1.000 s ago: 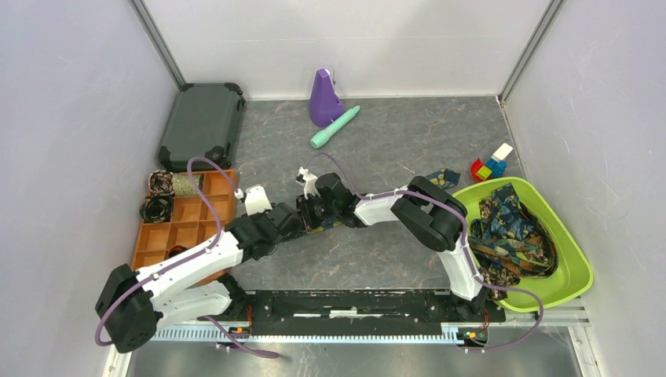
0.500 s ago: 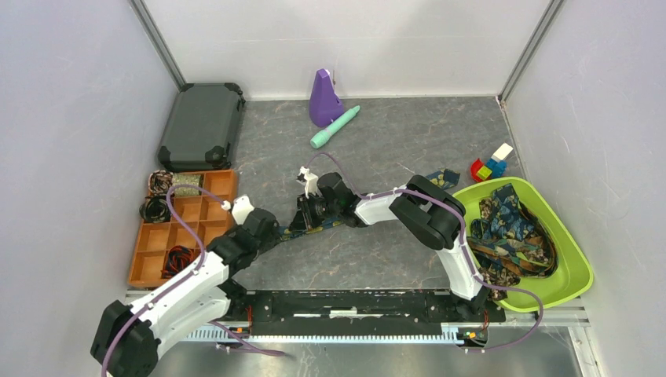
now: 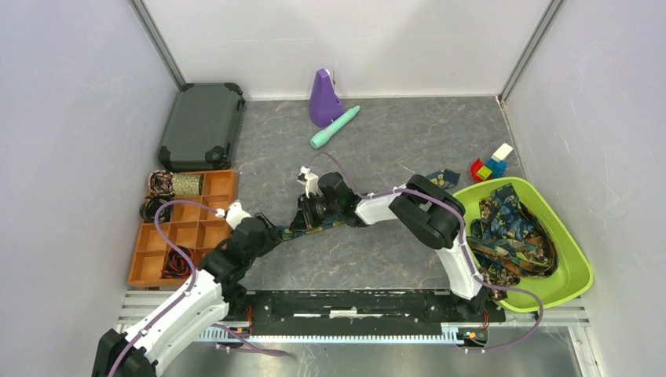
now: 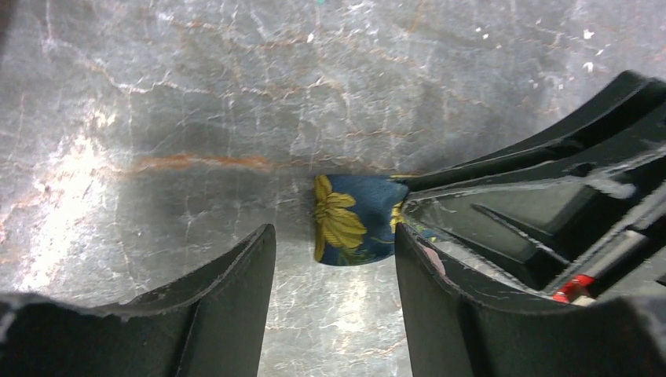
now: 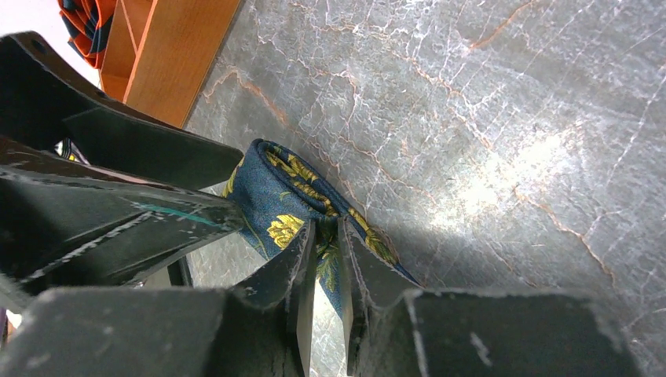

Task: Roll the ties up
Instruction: Roll the tie at the center of the board.

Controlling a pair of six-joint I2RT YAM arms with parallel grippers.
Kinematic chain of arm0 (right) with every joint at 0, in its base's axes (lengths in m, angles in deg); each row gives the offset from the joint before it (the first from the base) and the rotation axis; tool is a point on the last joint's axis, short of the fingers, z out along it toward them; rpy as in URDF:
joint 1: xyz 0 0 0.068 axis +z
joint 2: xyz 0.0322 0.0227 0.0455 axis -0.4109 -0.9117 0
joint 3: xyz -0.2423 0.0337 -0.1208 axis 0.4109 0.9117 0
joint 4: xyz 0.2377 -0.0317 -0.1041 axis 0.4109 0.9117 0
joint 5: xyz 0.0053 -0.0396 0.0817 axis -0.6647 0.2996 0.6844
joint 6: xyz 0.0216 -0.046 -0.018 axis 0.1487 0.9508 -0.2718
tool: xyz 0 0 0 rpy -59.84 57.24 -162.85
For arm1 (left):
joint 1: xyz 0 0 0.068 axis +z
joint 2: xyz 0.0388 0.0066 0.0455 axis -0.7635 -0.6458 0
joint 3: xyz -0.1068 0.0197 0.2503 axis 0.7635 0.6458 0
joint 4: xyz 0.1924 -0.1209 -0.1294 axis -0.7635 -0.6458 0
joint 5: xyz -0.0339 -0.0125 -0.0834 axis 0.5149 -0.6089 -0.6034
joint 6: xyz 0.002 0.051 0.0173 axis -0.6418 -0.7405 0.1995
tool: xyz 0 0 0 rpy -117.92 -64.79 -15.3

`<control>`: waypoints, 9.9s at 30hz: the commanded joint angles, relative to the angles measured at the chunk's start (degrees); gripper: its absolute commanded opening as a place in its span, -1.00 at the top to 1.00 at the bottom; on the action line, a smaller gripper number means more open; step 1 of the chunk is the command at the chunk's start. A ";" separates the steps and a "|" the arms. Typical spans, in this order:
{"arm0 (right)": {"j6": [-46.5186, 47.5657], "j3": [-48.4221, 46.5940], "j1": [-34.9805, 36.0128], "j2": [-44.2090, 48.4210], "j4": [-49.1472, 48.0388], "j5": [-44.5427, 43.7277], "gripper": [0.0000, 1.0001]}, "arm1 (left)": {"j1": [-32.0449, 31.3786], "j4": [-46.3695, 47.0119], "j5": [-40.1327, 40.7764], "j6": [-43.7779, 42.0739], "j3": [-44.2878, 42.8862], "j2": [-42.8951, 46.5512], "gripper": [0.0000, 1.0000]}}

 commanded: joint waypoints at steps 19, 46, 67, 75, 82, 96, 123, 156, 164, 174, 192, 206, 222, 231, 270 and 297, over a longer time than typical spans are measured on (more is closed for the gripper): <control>1.74 0.29 -0.22 -2.43 2.34 -1.10 0.60 | 1.25 13.31 -4.85 7.48 6.89 -0.88 -0.06; 3.58 -1.62 -0.11 -2.14 6.15 -1.85 0.62 | 1.32 8.28 0.29 6.02 4.26 -0.69 -0.35; 3.58 -1.33 -0.16 -0.41 7.23 -2.37 0.49 | 1.32 16.87 -0.53 3.58 5.12 -7.43 0.87; 6.75 -0.79 -0.75 6.70 12.70 -5.90 0.02 | 1.32 14.10 -0.67 4.70 4.43 -7.16 0.96; 7.14 2.18 -3.74 9.66 13.30 -8.98 -0.01 | 1.31 10.72 -1.17 4.85 4.40 -4.46 0.95; 3.16 8.51 -4.68 9.99 12.64 -14.75 0.10 | 1.31 5.78 -1.71 5.31 4.71 -0.70 0.96; 3.69 2.34 4.09 14.49 14.65 -16.47 0.17 | 1.22 -0.52 -0.90 4.06 1.47 1.30 0.96; 2.36 -10.68 8.37 2.62 15.27 -11.83 0.68 | 0.48 -9.82 6.19 -0.23 -7.79 -5.03 0.96; 1.39 -11.86 8.37 0.40 14.21 -10.40 0.71 | 0.07 -10.58 7.66 -1.23 -9.38 -5.95 0.96; -0.51 -13.90 8.63 -2.14 11.06 -7.04 0.72 | -3.38 -11.76 12.07 -1.97 -12.19 -9.89 0.96; 1.98 2.70 0.68 10.77 9.01 -5.15 0.69 | -16.87 -19.22 27.63 3.34 -21.02 -28.71 0.96; 2.89 18.79 -9.54 22.99 5.76 -3.28 0.69 | -23.83 -28.50 33.75 8.63 -31.22 -46.88 0.96; 4.51 28.06 -17.72 31.97 5.93 -1.30 0.68 | -28.04 -30.29 32.82 6.42 -40.24 -63.82 0.96; 4.94 30.04 -19.44 33.79 6.07 -0.71 0.68 | -30.45 -30.21 31.52 5.01 -44.09 -70.49 0.92; 3.25 24.09 -18.98 33.46 8.12 0.31 0.67 | -33.47 -27.75 27.32 -4.05 -44.20 -59.94 -0.04; 2.58 0.74 -3.49 21.49 16.46 -1.71 0.46 | -32.80 -36.39 22.10 0.12 -38.10 -33.04 -0.01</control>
